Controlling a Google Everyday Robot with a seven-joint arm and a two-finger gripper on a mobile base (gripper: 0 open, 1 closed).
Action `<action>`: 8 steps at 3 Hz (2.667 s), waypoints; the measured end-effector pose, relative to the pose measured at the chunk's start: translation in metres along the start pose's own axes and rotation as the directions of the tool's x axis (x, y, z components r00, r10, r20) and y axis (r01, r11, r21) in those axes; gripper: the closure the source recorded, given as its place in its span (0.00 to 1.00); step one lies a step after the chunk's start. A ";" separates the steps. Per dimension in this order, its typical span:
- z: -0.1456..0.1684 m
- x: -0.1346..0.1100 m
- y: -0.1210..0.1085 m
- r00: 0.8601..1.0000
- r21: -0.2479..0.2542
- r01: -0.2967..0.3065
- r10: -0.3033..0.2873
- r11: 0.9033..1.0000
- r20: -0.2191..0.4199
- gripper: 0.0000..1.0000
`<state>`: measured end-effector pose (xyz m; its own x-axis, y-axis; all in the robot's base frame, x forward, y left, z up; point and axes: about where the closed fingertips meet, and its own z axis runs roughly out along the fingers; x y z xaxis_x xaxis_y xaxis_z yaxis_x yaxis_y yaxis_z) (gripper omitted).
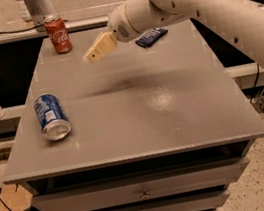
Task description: Pick coke can
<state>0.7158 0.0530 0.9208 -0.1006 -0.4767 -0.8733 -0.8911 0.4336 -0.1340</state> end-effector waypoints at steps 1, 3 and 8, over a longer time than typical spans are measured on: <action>0.015 -0.005 -0.001 1.000 -0.004 0.023 -0.023 1.000 -0.006 0.00; 0.070 -0.018 -0.026 0.997 0.041 0.019 -0.022 0.999 0.072 0.00; 0.142 -0.018 -0.043 0.983 0.053 -0.069 0.058 0.996 0.174 0.00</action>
Offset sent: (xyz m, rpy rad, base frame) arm 0.0701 0.0581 -0.0088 0.0633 -0.0987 -0.0146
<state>0.8193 0.1515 0.8755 -0.0740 -0.3103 -0.9477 -0.8572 0.5054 -0.0985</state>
